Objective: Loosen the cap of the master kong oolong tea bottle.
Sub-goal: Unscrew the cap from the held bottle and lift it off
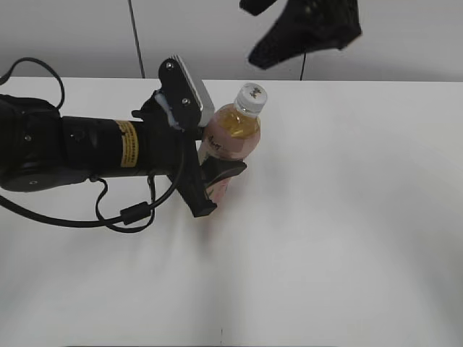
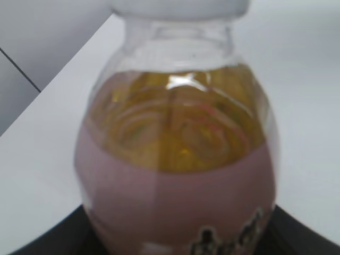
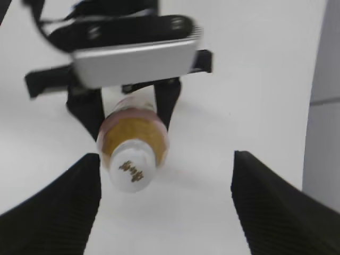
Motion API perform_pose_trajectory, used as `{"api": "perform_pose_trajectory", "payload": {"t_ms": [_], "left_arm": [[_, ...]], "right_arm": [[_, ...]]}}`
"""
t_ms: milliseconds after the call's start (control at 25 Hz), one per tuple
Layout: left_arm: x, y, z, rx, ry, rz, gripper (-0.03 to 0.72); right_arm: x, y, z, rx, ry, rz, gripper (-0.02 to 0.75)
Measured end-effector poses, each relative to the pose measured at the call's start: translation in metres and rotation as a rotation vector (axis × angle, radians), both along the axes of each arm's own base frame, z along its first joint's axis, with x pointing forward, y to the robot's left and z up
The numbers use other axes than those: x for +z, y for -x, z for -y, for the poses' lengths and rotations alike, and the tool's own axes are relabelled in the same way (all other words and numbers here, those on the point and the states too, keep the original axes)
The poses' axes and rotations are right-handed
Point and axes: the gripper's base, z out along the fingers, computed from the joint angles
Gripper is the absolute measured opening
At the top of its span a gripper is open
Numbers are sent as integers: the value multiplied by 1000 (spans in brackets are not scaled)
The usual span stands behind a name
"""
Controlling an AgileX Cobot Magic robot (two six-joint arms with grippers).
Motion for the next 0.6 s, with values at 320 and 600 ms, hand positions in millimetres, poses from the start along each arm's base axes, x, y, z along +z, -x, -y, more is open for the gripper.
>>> {"api": "perform_pose_trajectory", "payload": {"t_ms": [320, 600], "left_arm": [[0, 0, 0, 0, 0, 0, 389], [0, 0, 0, 0, 0, 0, 389]], "right_arm": [[0, -4, 10, -1026, -283, -700, 578], [-5, 6, 14, -1385, -276, -1015, 577]]}}
